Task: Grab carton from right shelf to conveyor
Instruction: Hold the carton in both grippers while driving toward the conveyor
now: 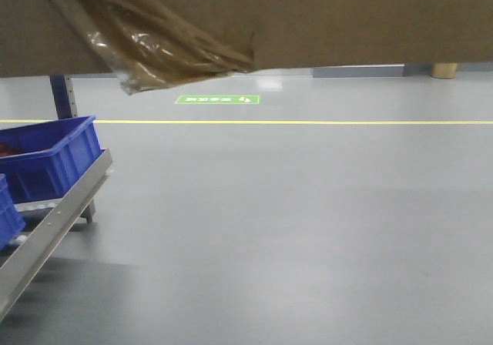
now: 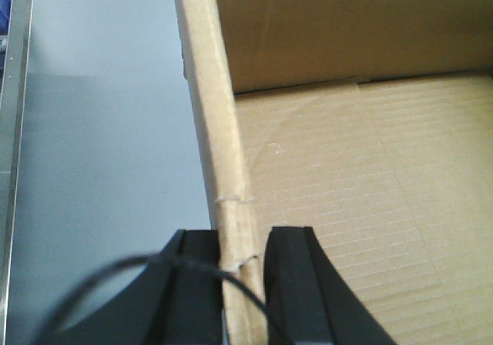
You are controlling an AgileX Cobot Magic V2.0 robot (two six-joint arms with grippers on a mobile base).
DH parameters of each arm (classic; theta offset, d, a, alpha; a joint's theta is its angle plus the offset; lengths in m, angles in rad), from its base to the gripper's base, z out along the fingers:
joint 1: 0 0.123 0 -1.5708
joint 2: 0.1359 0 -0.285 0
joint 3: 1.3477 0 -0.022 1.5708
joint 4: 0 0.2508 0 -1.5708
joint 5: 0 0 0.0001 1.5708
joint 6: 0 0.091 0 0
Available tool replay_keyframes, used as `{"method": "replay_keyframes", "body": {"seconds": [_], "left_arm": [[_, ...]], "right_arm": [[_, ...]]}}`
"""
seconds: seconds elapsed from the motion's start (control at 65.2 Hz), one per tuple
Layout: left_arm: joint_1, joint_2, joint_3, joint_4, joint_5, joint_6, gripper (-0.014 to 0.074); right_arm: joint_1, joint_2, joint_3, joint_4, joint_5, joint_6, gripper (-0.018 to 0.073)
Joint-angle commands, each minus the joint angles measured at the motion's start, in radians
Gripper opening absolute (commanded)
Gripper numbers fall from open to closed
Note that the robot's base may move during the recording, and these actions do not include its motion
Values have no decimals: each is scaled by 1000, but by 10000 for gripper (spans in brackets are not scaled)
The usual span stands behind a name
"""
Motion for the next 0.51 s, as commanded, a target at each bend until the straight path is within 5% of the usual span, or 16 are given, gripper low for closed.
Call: {"method": "replay_keyframes", "body": {"seconds": [0.0, 0.491], "left_arm": [[-3, -15, -12, 6, -31, 9, -17], [-3, -15, -12, 6, -31, 9, -17]], "right_arm": [[0, -16, 0, 1, -35, -21, -60], [0, -16, 0, 1, -35, -21, -60]]}}
